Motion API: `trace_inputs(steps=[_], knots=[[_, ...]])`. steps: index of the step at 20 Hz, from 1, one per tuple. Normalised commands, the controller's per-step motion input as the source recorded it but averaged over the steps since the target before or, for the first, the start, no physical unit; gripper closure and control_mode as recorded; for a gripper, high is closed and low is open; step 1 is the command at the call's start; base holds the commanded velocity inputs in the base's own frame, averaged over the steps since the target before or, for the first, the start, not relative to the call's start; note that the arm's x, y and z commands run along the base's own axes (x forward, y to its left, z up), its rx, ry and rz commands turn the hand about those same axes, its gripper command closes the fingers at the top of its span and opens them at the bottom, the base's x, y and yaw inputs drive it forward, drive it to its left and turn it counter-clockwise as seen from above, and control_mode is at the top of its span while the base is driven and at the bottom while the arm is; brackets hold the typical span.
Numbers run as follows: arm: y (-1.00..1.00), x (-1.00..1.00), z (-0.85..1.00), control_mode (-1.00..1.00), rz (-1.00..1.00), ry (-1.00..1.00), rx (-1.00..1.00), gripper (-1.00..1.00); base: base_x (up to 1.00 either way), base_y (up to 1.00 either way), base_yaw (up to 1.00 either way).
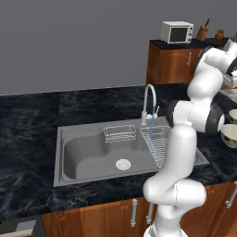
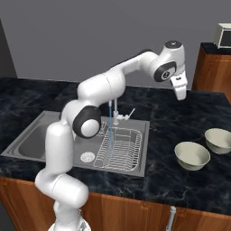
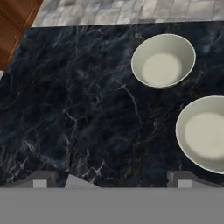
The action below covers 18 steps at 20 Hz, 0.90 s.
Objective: Rinse each bowl for a few seconds and place them down in the sink or on the counter.
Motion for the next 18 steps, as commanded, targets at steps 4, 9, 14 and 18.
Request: trace_inputs(steps=[4,9,14,18], knots=[[-0.43,-0.83,-0.08,-1.00,-0.08,0.12,0.04,-1.00,0.00,0.00,0.00],[-0.13,-0.72,-0.22,-1.00,-0.02,0.06,0.00,-1.00,0.00,0.00,0.00],[0.00,-0.45,-0.15,-1.00,0.01,0.00,0.00,-1.00,0.00,0.00,0.00],[0.08,-0.58,-0.29,-1.00,0.05,0.01,-0.01,-1.00,0.00,0.00,0.00]])
